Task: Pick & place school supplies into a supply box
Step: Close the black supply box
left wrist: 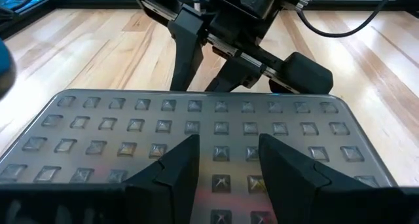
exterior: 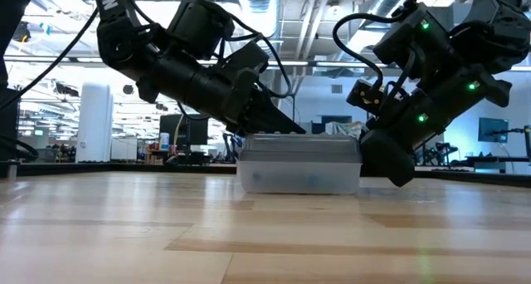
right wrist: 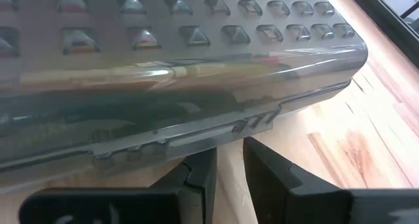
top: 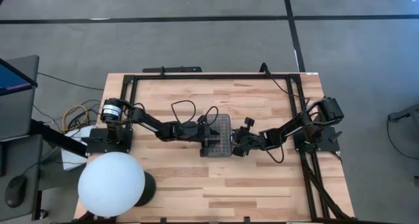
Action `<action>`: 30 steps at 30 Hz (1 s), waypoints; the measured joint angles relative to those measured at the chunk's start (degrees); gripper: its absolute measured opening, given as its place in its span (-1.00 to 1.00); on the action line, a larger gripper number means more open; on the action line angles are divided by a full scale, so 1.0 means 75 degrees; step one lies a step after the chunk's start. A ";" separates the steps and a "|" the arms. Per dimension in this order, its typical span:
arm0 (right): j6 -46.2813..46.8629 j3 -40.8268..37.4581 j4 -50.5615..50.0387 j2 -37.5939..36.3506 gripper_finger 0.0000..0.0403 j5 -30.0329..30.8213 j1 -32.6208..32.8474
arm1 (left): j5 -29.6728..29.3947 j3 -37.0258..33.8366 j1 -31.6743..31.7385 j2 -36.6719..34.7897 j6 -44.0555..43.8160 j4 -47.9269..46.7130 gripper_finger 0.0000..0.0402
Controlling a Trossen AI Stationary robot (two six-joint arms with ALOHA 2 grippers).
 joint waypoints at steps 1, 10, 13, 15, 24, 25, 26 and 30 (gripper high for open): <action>0.0000 -0.0003 0.0000 0.0001 -0.65 0.0000 0.0000 | 0.0006 0.0001 0.0000 0.0000 -0.0003 -0.0033 -0.24; 0.0000 -0.0003 0.0026 0.0001 -0.65 -0.0004 0.0000 | 0.0052 0.0001 -0.0002 0.0006 -0.0089 -0.0202 -0.24; 0.0000 -0.0003 0.0026 0.0001 -0.65 -0.0003 0.0000 | 0.0054 -0.0013 -0.0003 0.0014 -0.0054 -0.0114 -0.24; 0.0000 -0.0003 0.0023 0.0001 -0.65 -0.0003 0.0000 | 0.0056 -0.0021 -0.0018 0.0017 0.0012 -0.0006 -0.24; 0.0000 -0.0003 -0.0006 0.0001 -0.65 -0.0003 0.0000 | 0.0061 -0.0025 -0.0066 0.0029 0.0274 0.0252 -0.24; -0.0001 -0.0003 -0.0009 0.0001 -0.65 -0.0003 0.0000 | 0.0054 -0.0025 -0.0079 0.0029 0.0305 0.0267 -0.24; 0.0000 -0.0003 -0.0009 0.0001 -0.65 -0.0003 0.0000 | 0.0054 -0.0025 -0.0090 0.0032 0.0347 0.0272 -0.24; -0.0001 -0.0003 -0.0009 0.0001 -0.65 -0.0003 0.0000 | 0.0056 -0.0025 -0.0096 0.0032 0.0481 0.0324 -0.24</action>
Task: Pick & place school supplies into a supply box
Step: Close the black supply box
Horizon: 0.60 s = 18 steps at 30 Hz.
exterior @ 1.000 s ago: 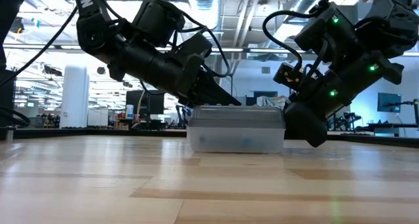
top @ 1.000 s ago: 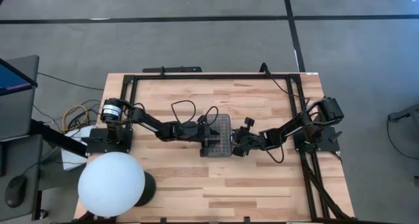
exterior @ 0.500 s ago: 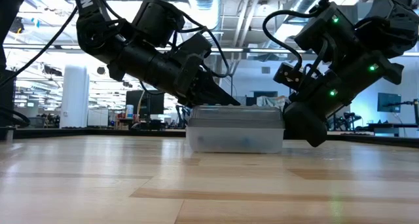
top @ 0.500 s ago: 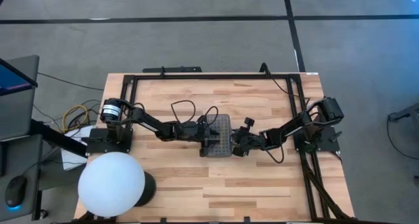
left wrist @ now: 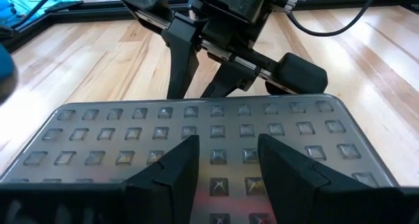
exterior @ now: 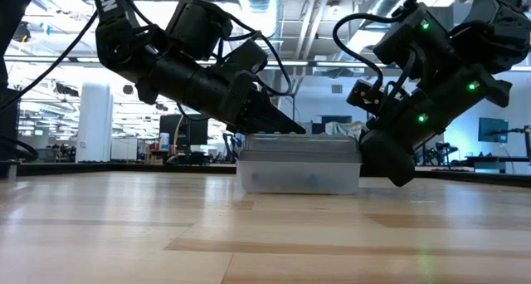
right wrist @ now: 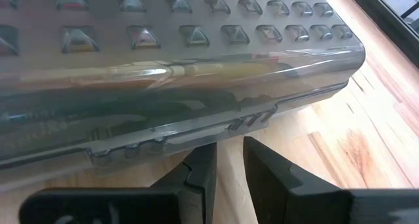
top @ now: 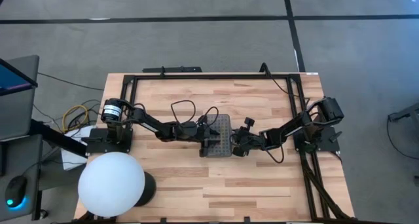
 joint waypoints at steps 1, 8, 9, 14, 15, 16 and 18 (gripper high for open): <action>0.0000 0.0000 -0.0002 0.0000 -0.65 0.0000 0.0000 | 0.0000 0.0000 0.0000 0.0000 0.0027 0.0004 -0.24; 0.0001 0.0000 -0.0012 0.0000 -0.65 -0.0003 0.0000 | -0.0005 -0.0009 -0.0029 0.0013 0.0309 0.0211 -0.24; 0.0001 0.0000 -0.0012 0.0000 -0.65 0.0000 0.0000 | -0.0012 -0.0009 -0.0045 0.0015 0.0345 0.0236 -0.24; 0.0001 0.0000 -0.0015 0.0000 -0.65 -0.0004 0.0000 | -0.0041 -0.0009 -0.0082 0.0015 0.0393 0.0309 -0.24; 0.0001 0.0000 -0.0015 0.0000 -0.65 -0.0006 0.0000 | -0.0044 -0.0009 -0.0082 0.0015 0.0393 0.0312 -0.24; 0.0001 0.0000 -0.0015 0.0000 -0.65 -0.0006 0.0000 | -0.0044 -0.0009 -0.0082 0.0015 0.0392 0.0315 -0.24; 0.0001 0.0000 -0.0015 0.0000 -0.65 -0.0012 0.0000 | -0.0044 -0.0006 -0.0082 0.0015 0.0393 0.0318 -0.24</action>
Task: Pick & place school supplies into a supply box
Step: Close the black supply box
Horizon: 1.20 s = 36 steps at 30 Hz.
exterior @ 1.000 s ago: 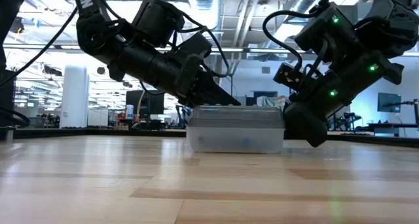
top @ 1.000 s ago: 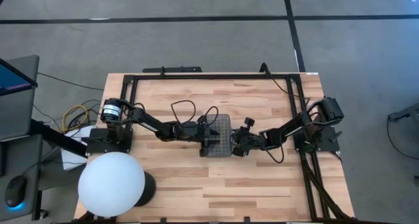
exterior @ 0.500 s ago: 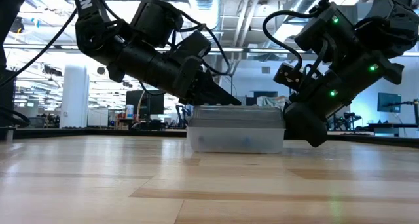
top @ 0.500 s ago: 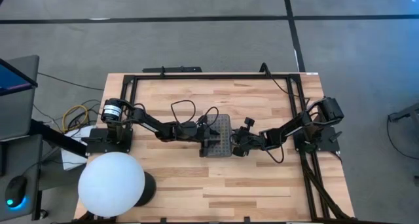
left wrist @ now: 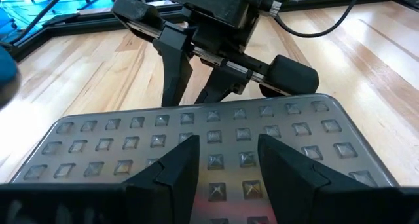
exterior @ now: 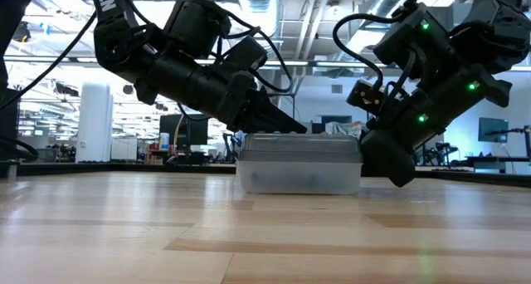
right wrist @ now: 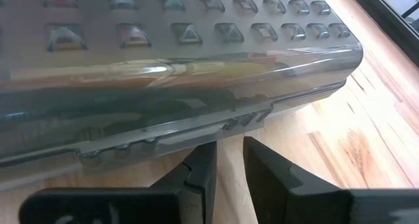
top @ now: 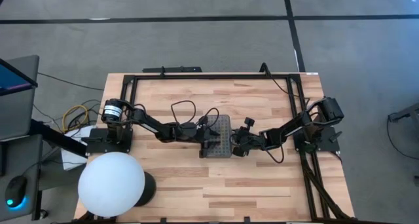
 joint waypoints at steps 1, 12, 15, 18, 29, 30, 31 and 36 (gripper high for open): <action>0.0000 0.0000 0.0000 0.0000 -0.65 0.0000 0.0000 | -0.0005 0.0000 0.0000 0.0000 0.0000 0.0000 -0.24; 0.0005 0.0000 0.0001 0.0000 -0.65 -0.0174 0.0003 | -0.0143 0.0003 -0.0003 -0.0012 0.0000 0.0003 -0.24; 0.0040 0.0000 0.0000 0.0000 -0.65 -0.0175 0.0001 | -0.0146 0.0006 -0.0003 -0.0012 -0.0003 0.0003 -0.24; 0.0058 0.0000 -0.0006 0.0000 -0.65 -0.0175 0.0003 | -0.0162 0.0006 -0.0003 -0.0070 -0.0003 -0.0057 -0.24; 0.0143 0.0000 -0.0073 0.0006 -0.65 -0.0184 0.0000 | -0.0220 -0.0003 0.0000 -0.0236 0.0011 -0.0194 -0.24; 0.0143 0.0000 -0.0080 0.0006 -0.65 -0.0184 0.0003 | -0.0221 -0.0003 0.0000 -0.0236 0.0008 -0.0184 -0.24; 0.0144 0.0000 -0.0094 0.0006 -0.65 -0.0184 0.0003 | -0.0219 -0.0003 0.0000 -0.0236 0.0008 -0.0180 -0.24; 0.0146 0.0000 -0.0096 0.0006 -0.65 -0.0184 0.0001 | -0.0220 -0.0004 0.0000 -0.0236 -0.0064 -0.0012 -0.24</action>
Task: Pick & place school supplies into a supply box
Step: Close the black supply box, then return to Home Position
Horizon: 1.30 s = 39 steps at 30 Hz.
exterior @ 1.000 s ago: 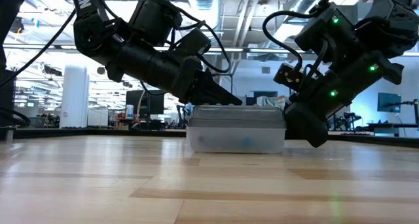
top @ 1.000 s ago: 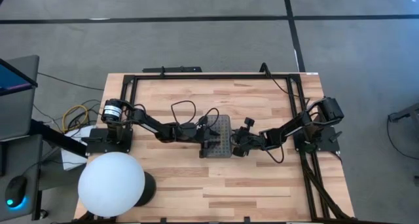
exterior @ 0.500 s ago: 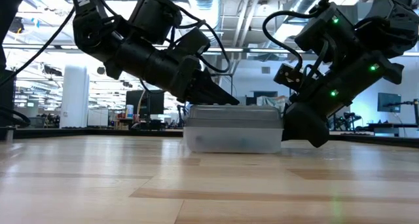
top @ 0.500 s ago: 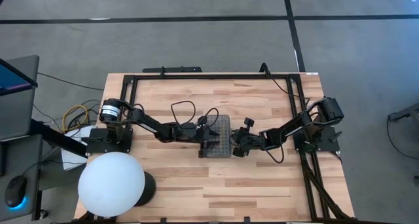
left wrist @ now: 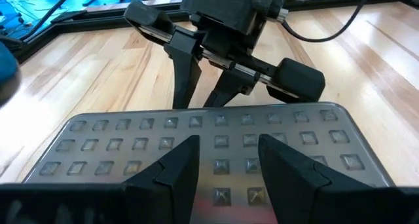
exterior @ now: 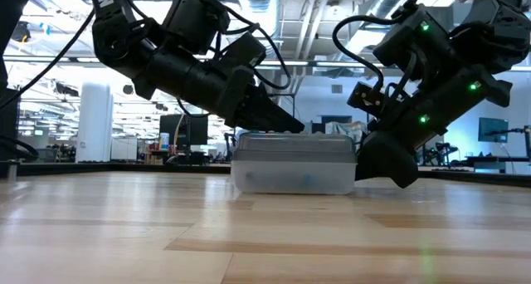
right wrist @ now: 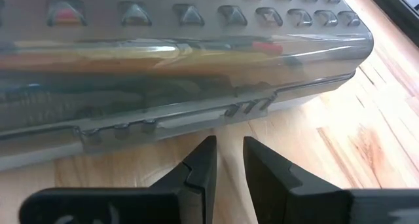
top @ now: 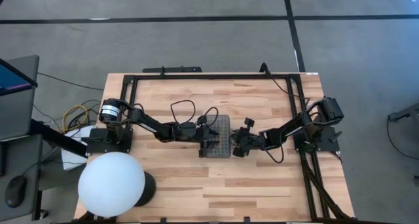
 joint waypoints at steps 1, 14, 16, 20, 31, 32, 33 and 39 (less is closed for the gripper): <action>0.0000 0.0000 0.0000 0.0000 -0.65 0.0000 0.0001 | 0.0001 0.0000 0.0000 0.0000 -0.0032 0.0019 -0.24; 0.0000 0.0000 0.0001 0.0000 -0.65 -0.0003 0.0002 | -0.0176 0.0007 0.0003 -0.0003 -0.0190 0.0424 -0.24; -0.0002 0.0000 0.0001 0.0000 -0.65 -0.0003 0.0001 | -0.0179 0.0010 0.0006 -0.0013 -0.0190 0.0517 -0.24; 0.0014 0.0000 -0.0081 0.0000 -0.65 -0.0007 0.0008 | -0.0519 0.0013 0.0041 -0.0518 -0.0100 0.0007 -0.24; 0.0478 0.0032 -0.1063 -0.0035 -0.65 0.0474 0.0066 | -0.2053 -0.0609 -0.0289 -0.3838 0.1432 -0.3296 -0.24; 0.0478 0.0033 -0.1161 -0.0039 -0.65 0.0507 0.0100 | -0.2050 -0.0788 -0.0357 -0.4187 0.1597 -0.3246 -0.24; 0.0473 0.0032 -0.1274 -0.0090 -0.65 0.0526 0.0129 | -0.2050 -0.1033 -0.0415 -0.4603 0.1727 -0.3257 -0.24; 0.0662 -0.0026 -0.2713 -0.1067 -0.65 0.0650 0.0379 | -0.2025 -0.2710 -0.0577 -0.6917 0.1751 -0.2678 -0.24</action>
